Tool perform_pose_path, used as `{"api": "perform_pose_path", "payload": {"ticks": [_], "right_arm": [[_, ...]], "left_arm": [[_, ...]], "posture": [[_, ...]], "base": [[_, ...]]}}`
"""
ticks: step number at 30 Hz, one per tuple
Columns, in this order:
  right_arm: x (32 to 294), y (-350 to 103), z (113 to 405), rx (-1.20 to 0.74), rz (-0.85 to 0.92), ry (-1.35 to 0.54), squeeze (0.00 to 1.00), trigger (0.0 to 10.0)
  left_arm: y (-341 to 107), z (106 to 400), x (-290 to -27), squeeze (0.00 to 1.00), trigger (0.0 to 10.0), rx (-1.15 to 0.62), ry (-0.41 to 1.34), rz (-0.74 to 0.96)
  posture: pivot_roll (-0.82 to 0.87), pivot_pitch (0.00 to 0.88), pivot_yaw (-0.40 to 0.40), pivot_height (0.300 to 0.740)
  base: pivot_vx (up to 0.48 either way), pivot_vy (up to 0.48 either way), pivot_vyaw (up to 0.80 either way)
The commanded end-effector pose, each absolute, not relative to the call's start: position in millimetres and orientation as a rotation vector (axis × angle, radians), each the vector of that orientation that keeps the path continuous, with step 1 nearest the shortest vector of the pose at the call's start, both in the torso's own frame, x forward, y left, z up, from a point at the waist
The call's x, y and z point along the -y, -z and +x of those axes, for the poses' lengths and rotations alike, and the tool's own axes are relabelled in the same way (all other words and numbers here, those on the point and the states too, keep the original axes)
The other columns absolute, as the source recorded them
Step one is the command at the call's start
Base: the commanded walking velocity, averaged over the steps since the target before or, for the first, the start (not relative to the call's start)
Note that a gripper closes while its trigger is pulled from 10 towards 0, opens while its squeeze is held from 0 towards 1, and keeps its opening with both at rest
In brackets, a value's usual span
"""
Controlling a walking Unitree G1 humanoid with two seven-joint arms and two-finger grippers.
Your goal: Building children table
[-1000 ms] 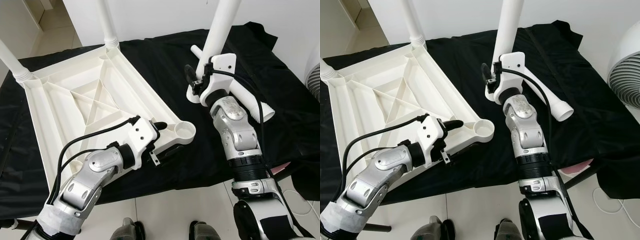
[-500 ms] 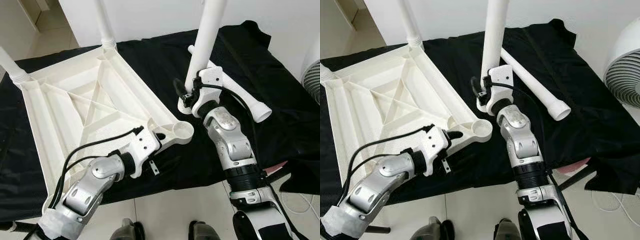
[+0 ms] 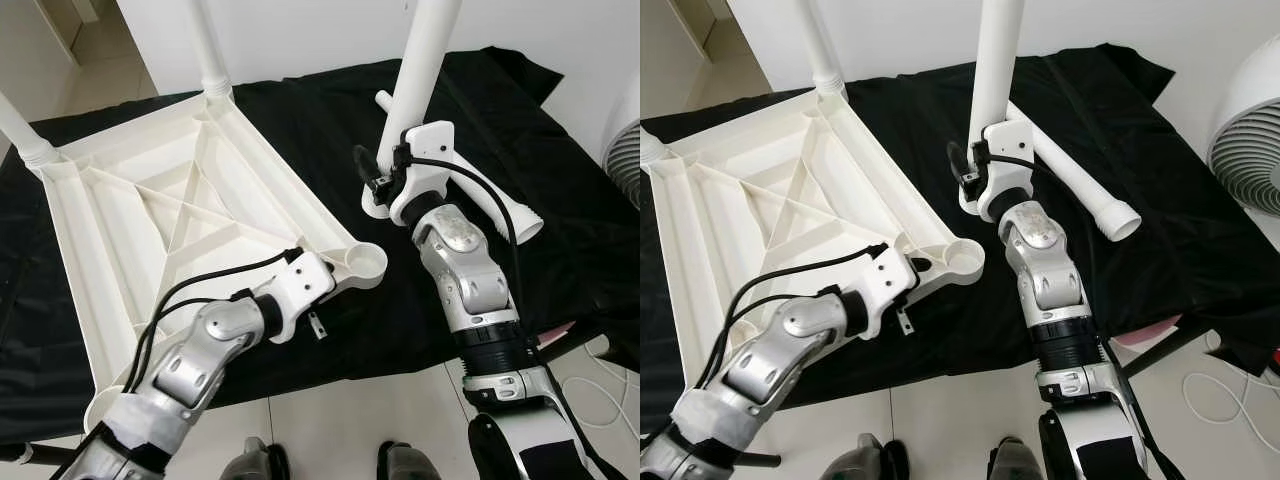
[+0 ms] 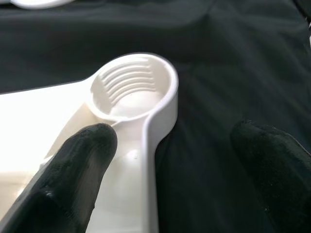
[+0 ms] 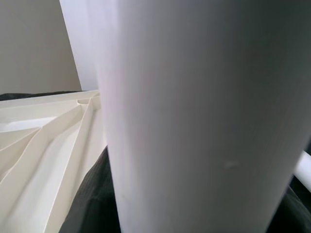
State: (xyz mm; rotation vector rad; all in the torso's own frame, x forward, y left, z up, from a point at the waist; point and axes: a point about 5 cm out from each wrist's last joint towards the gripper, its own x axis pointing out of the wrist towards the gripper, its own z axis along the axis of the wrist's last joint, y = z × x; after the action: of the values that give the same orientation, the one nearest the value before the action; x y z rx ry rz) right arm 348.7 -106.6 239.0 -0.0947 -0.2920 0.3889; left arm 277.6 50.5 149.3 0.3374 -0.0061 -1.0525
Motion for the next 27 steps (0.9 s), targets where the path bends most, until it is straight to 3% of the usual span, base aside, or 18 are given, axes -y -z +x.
{"api": "perform_pose_path", "payload": {"ticks": [1, 19, 27], "right_arm": [[105, -245, 350, 0.318, -0.108, -0.395, 0.0, 10.0], [111, -241, 347, 0.306, -0.133, -0.384, 0.0, 10.0], [102, -228, 341, 0.263, -0.132, -0.428, 0.0, 10.0]], "left_arm": [[-145, 280, -49, 0.0, 10.0, -0.004, 1.026, 0.36], [-149, 283, -4, 0.0, 10.0, 0.052, 1.132, 0.347], [-169, 287, -23, 0.0, 10.0, 0.065, 1.056, 0.284]], "posture": [[-0.12, 0.144, 0.102, 0.74], [-0.15, 0.118, 0.105, 0.74], [-0.14, 0.101, 0.096, 0.74]], "base": [[0.0, 0.0, 0.0], [0.0, 0.0, 0.0], [0.0, 0.0, 0.0]]}}
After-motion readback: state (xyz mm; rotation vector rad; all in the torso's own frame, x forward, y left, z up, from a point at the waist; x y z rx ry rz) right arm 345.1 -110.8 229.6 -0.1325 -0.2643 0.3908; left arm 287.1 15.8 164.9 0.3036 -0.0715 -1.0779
